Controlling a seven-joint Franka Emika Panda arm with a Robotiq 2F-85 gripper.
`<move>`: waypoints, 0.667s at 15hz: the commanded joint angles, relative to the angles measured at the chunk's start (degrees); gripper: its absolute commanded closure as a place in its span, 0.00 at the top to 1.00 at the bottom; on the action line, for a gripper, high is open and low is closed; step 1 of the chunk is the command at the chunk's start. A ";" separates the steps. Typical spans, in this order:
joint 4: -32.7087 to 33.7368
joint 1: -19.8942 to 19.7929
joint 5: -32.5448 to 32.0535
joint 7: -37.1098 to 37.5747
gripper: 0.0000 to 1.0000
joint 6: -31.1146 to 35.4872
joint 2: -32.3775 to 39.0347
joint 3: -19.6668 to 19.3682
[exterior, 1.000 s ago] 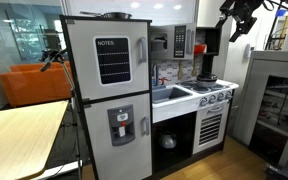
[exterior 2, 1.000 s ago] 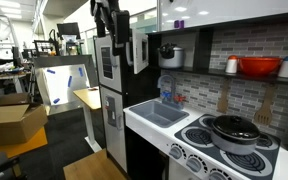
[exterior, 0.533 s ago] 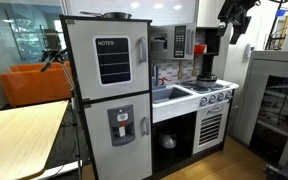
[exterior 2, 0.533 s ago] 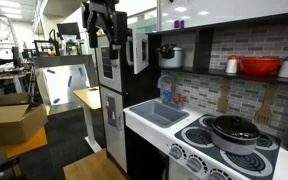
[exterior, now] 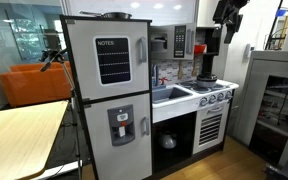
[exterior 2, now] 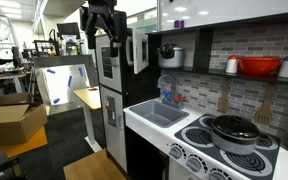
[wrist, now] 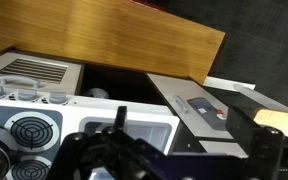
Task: Move the pot from the sink to the top cabinet then close the cabinet door
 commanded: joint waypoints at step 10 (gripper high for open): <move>4.31 6.90 -0.18 1.04 1.00 0.20 2.18 4.12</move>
